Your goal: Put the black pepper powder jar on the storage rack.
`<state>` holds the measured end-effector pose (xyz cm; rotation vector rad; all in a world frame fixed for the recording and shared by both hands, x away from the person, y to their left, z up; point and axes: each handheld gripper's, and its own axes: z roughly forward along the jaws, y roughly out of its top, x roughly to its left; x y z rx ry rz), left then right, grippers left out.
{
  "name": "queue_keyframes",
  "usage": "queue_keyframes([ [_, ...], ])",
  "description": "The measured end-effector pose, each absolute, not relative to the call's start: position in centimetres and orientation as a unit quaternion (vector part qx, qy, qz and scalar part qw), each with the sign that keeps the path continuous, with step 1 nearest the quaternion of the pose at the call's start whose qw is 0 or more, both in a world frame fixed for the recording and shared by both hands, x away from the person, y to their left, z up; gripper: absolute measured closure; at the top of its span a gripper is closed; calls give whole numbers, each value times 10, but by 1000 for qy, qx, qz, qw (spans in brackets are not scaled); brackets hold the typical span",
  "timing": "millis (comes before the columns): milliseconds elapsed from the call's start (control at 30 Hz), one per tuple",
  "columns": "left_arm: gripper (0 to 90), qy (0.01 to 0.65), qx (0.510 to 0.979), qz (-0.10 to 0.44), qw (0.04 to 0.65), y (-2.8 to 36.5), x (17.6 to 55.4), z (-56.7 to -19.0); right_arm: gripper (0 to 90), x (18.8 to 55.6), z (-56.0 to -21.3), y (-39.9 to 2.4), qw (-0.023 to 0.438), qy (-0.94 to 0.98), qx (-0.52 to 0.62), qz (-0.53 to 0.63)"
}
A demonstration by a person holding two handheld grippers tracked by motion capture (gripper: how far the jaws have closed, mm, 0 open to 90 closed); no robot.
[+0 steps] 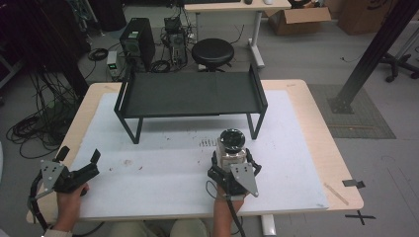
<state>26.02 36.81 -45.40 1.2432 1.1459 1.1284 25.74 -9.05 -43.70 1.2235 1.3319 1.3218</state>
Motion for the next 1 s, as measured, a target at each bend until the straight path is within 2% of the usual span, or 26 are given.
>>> queue_keyframes([
  [533,4,479,518,472,528,368,260,-454,221,256,-439,-91,437,535,473,546],
  [1000,4,480,517,471,530,369,260,-454,248,255,-438,-88,449,535,479,532],
])
